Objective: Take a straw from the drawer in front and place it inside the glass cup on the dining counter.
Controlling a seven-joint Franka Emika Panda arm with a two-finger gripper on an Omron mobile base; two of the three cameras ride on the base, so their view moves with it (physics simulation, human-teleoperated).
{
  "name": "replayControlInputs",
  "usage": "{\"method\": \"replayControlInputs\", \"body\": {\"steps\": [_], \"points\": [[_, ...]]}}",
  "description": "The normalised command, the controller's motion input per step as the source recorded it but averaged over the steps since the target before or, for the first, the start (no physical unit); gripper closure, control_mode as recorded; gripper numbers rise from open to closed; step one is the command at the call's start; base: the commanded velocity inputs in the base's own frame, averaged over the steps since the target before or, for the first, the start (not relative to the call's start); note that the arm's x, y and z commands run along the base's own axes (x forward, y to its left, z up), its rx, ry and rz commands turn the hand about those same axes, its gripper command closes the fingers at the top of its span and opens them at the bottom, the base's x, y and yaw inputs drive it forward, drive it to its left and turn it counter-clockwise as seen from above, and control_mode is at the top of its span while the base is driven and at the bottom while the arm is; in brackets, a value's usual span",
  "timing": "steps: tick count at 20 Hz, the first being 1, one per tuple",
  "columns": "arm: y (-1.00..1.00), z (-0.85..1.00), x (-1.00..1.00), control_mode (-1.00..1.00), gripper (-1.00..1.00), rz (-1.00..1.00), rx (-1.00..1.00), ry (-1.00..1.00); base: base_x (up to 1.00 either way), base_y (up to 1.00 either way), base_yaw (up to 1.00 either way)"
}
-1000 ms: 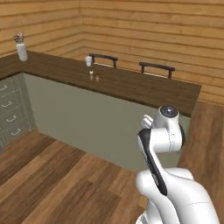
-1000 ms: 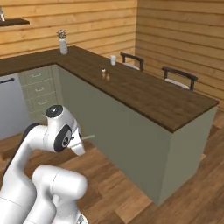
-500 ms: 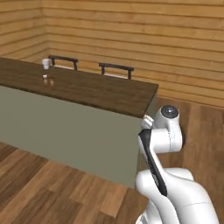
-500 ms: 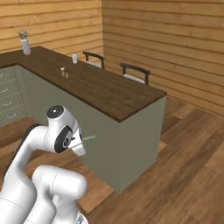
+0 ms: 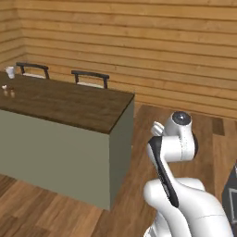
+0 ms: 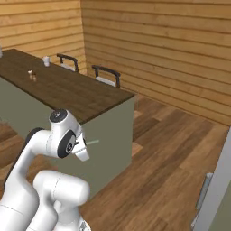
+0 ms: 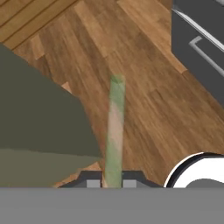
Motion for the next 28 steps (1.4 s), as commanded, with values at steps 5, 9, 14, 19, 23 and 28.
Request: {"method": "replayControlInputs", "body": {"steps": [5, 9, 14, 19, 23, 28], "points": [[0.0, 0.0, 0.0, 1.0, 1.0, 0.0, 0.0, 0.0, 0.96, -0.01, -0.21], [0.0, 0.0, 0.0, 1.0, 1.0, 0.0, 0.0, 0.0, 0.84, -0.06, -0.28], [0.0, 0.0, 0.0, 1.0, 1.0, 0.0, 0.0, 0.0, 0.93, -0.26, -0.26], [0.0, 0.0, 0.0, 1.0, 1.0, 0.0, 0.0, 0.0, 0.99, -0.28, -0.15], [0.0, 0.0, 0.0, 1.0, 1.0, 0.0, 0.0, 0.0, 1.0, -0.16, -0.08], [0.0, 0.0, 0.0, 1.0, 1.0, 0.0, 0.0, 0.0, 1.0, -0.14, -0.03]]}}
